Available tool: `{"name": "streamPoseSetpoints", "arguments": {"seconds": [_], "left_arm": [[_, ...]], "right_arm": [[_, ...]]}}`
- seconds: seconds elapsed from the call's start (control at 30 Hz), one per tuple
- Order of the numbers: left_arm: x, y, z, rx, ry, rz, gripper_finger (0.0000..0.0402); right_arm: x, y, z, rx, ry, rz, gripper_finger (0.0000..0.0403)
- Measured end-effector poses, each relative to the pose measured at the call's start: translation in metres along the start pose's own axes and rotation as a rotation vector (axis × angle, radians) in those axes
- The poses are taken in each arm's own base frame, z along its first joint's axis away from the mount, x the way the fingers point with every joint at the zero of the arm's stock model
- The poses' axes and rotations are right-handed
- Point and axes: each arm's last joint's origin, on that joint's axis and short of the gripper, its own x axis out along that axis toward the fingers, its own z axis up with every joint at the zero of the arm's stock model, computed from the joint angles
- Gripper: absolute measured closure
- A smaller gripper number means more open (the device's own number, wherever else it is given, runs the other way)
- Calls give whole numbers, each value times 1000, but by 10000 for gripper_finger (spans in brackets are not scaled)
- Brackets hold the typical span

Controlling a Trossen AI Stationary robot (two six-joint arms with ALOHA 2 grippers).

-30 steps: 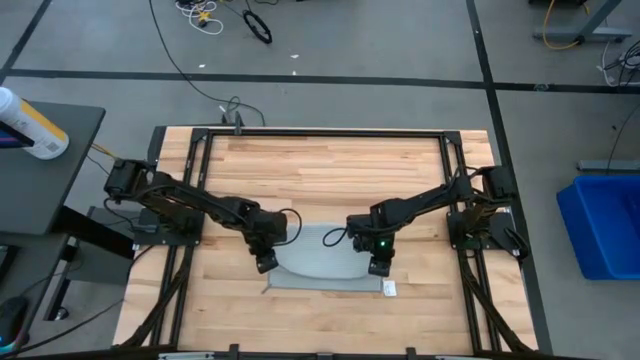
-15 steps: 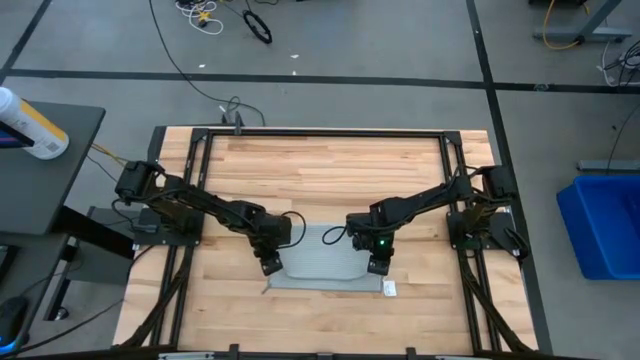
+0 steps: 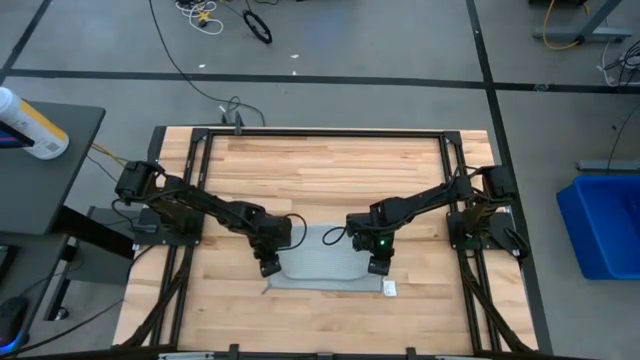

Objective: Fold microfiber towels
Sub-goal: Fold the gray microfiber towel

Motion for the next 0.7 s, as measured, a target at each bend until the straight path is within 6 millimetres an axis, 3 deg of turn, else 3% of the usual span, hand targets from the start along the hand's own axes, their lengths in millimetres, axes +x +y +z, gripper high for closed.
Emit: {"name": "streamPoseSetpoints", "arguments": {"seconds": [0.23,0.33,0.5,0.7], "left_arm": [[4,-6,-5,32,21,-6,380],[4,-6,-6,43,23,-7,372],[4,-6,-5,44,19,-6,333],[4,-7,-4,27,9,-13,260]], "right_arm": [[0,1,0,-18,9,23,392],[0,1,0,-21,16,40,379],[0,1,0,-18,19,47,303],[2,3,-1,-11,17,21,204]]}}
